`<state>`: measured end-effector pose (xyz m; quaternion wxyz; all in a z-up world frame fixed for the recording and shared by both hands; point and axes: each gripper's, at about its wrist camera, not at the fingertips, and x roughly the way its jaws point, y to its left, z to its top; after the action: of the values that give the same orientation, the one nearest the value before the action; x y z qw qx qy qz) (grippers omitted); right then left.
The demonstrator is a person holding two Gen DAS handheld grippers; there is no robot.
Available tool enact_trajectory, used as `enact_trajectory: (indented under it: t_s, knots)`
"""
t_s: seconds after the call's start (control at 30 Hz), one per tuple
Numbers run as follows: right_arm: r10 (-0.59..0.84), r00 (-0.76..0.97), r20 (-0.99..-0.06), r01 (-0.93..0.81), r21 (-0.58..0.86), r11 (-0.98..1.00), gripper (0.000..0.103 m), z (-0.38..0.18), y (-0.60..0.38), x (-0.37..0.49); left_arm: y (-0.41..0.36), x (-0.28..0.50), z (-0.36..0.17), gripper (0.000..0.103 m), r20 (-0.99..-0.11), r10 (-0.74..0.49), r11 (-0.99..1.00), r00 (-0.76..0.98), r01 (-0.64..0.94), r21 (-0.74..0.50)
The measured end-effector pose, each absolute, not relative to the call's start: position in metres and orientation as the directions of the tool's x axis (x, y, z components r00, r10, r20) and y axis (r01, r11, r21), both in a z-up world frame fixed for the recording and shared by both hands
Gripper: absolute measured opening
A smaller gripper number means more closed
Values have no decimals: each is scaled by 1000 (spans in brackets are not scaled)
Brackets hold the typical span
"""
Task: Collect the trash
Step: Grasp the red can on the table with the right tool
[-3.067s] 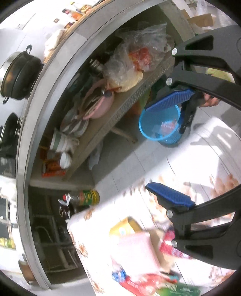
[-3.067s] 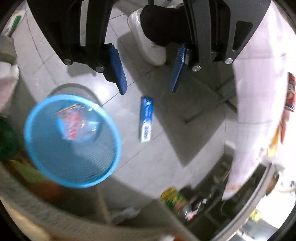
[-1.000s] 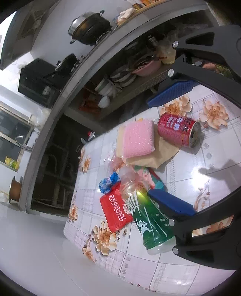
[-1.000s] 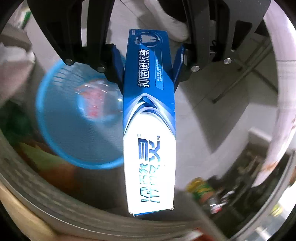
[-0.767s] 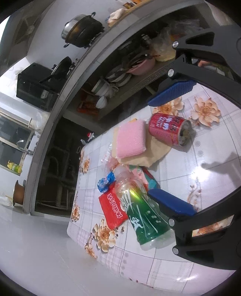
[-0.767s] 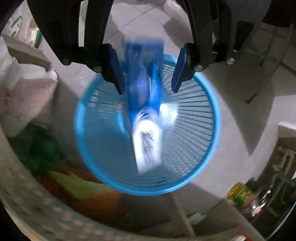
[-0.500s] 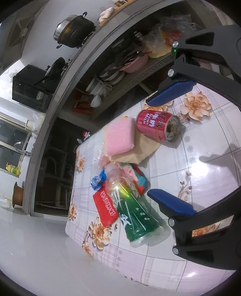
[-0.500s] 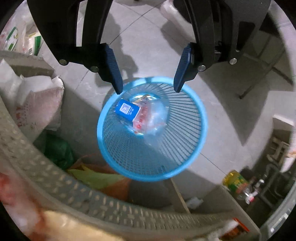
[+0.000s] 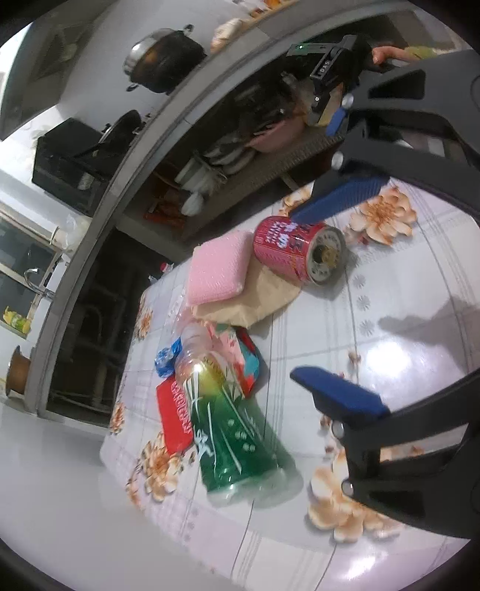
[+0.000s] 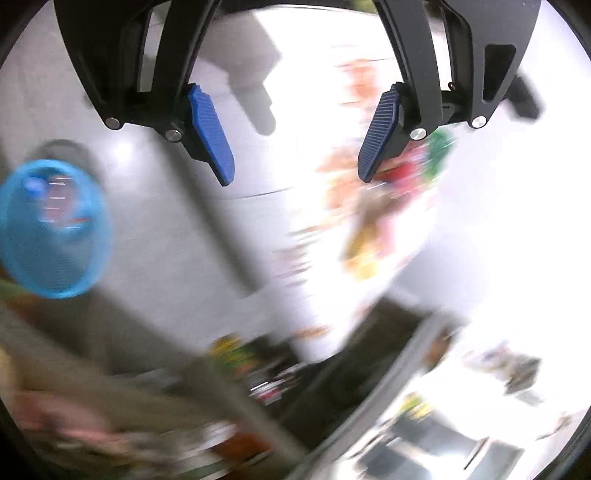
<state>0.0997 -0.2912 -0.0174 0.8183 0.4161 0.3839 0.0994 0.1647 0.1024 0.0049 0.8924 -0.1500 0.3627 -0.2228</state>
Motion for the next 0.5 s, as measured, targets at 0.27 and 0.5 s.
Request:
enact_trajectory:
  t_s: [0.27,0.5]
  knots:
    - [680,530,-506,121,839,530,68,-35,-208,164,84,207,-30,38,-651,-512,848,561,208,-488]
    - [758,490,-431,129,896,426,68,-59,-185,181,66,227,-61,28,-698,-530,839,482,177,-514]
